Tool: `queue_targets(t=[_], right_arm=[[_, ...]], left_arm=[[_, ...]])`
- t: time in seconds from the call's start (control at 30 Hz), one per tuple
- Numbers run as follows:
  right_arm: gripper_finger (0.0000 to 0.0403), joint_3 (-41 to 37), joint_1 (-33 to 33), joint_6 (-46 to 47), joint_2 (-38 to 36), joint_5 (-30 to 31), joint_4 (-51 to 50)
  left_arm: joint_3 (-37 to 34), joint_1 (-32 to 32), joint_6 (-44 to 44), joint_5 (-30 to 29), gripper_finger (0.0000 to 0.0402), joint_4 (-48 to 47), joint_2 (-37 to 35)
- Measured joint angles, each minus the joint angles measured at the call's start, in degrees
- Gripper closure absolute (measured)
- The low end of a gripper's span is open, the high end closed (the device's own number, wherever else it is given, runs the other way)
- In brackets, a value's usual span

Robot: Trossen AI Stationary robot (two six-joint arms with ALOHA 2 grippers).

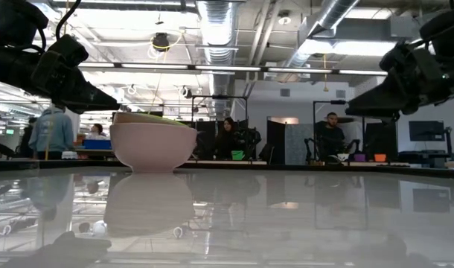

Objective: Nest bowls inside each other
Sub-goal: Return to Home Position

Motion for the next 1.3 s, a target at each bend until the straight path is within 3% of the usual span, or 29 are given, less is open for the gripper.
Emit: queue_targets(t=[0.53, 1.3], right_arm=[[0.0235, -0.1, -0.7, 0.1, 0.1, 0.1, -7.0], [0.0235, -0.1, -0.7, 0.1, 0.1, 0.1, -8.3]], left_arm=[[0.0, 0.0, 0.0, 0.0, 0.0244, 0.0, 0.0], [0.0, 0.0, 0.0, 0.0, 0.0244, 0.0, 0.0]])
